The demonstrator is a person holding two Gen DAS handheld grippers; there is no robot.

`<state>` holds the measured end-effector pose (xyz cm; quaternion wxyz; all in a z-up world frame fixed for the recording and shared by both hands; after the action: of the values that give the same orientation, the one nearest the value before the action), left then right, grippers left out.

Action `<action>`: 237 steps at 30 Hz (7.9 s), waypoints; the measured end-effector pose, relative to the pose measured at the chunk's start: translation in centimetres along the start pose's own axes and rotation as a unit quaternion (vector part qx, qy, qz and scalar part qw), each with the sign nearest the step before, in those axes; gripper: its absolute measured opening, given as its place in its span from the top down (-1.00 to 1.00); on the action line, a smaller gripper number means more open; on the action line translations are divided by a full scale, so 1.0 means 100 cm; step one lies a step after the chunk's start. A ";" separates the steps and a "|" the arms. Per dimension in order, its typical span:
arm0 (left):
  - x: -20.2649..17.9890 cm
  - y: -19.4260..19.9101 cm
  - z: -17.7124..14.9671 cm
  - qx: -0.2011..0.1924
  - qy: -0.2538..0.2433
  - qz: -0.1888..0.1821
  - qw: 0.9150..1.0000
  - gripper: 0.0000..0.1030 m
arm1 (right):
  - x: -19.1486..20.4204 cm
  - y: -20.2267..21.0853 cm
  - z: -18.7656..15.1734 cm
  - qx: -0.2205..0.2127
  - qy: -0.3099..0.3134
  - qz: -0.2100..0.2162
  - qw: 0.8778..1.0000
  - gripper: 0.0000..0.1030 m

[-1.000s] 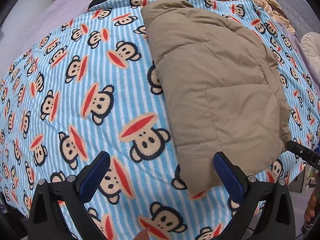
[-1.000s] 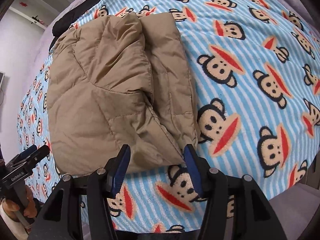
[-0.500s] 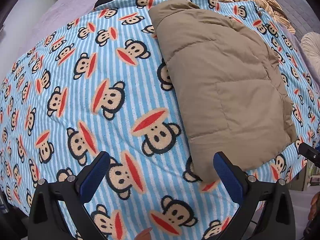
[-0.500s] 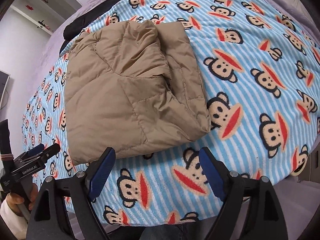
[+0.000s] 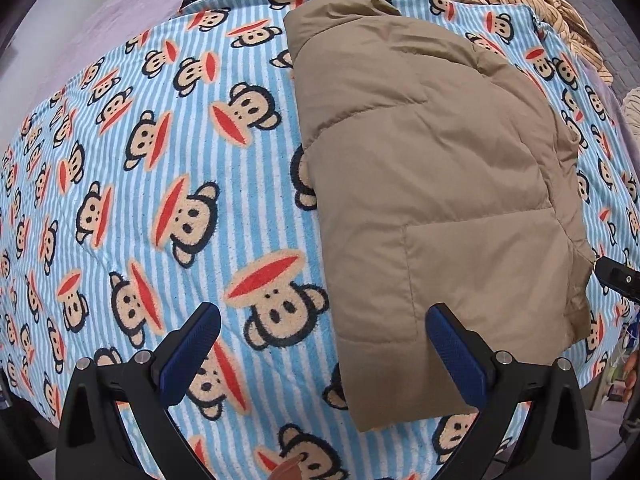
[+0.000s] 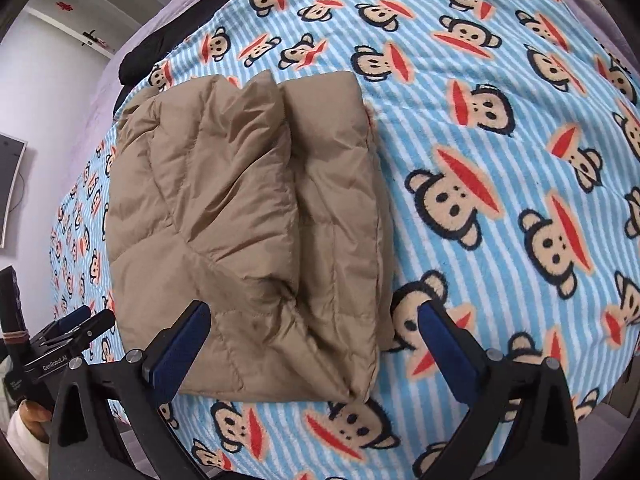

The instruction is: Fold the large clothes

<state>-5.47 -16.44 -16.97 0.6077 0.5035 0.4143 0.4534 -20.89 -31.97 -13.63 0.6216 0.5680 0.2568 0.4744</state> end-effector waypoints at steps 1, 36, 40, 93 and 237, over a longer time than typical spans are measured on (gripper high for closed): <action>-0.001 -0.001 0.003 -0.001 0.001 -0.001 1.000 -1.00 | -0.004 -0.004 0.005 0.006 -0.001 0.006 1.000 -1.00; -0.025 -0.064 0.054 0.098 0.078 -0.255 0.959 -1.00 | 0.010 -0.096 0.060 0.113 0.033 0.165 0.979 -1.00; -0.028 -0.084 0.065 0.105 0.094 -0.309 0.941 -1.00 | 0.015 -0.100 0.065 0.119 0.026 0.216 0.969 -1.00; 0.233 -0.054 0.173 -0.030 0.085 -0.181 0.979 -0.65 | 0.370 -0.199 0.104 0.065 0.037 0.252 0.965 -0.37; 0.245 0.013 0.021 -0.038 0.053 0.034 0.997 -0.98 | 0.393 -0.107 -0.018 -0.010 0.100 -0.110 0.989 -0.73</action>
<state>2.35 6.91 -16.53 0.5879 0.4687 0.4112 0.5154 -2.81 4.49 -15.53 0.6465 0.4798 0.3742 0.4602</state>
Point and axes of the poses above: each gripper's, at about its wrist camera, not at the fingertips, and y roughly against the way its jaws point, x to its left, z to its top, the point moved 7 cm from there along -y, roughly the way its jaws point, and after that the axes turned 7 degrees about y, right-handed, at the moved point
